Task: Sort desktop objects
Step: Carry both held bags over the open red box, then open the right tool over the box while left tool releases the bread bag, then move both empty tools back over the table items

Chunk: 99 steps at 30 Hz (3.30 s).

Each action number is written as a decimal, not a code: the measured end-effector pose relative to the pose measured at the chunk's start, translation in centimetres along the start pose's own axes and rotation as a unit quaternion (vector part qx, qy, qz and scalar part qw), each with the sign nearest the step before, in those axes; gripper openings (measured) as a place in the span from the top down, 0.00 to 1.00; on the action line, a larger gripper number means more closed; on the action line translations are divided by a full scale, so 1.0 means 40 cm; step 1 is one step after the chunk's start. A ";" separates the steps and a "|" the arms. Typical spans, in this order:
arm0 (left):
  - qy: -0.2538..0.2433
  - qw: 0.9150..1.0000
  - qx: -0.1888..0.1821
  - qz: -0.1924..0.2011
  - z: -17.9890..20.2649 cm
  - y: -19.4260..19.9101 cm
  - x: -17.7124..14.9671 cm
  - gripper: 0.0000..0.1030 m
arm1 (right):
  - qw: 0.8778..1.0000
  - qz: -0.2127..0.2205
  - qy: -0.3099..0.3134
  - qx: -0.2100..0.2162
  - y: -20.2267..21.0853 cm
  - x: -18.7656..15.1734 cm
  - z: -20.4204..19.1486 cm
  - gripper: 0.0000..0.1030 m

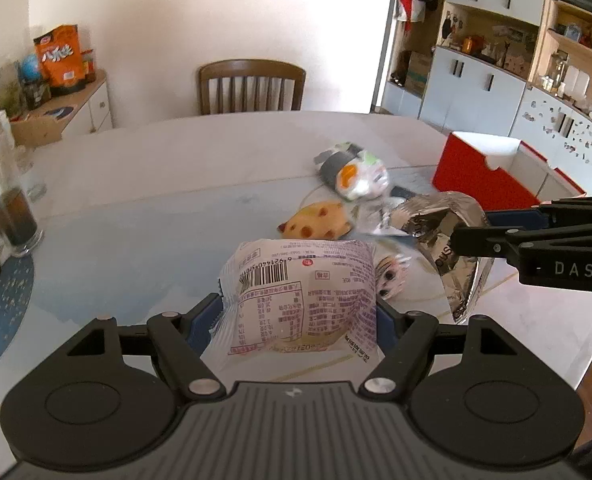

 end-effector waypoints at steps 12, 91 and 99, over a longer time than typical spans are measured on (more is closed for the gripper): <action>-0.014 0.999 -0.003 0.029 0.163 -0.019 0.172 0.26 | 0.999 0.038 -0.032 0.008 0.090 0.083 0.186 0.61; -0.139 0.975 -0.171 -0.041 0.729 -0.567 0.577 0.14 | 0.989 0.049 -0.119 -0.071 0.075 0.224 0.890 0.57; -0.103 0.981 -0.164 -0.005 0.709 -0.468 0.559 0.14 | 0.992 0.050 -0.105 -0.055 0.094 0.230 0.847 0.56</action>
Point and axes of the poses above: each gripper's, at about its wrist camera, not at the fingertips, and y roughly against the way its jaws point, z to its right, x to its top, the point moved 4 cm from there along -y, roughly the way its jaws point, and after that the axes turned 15 degrees about -y, right-handed, at the moved point
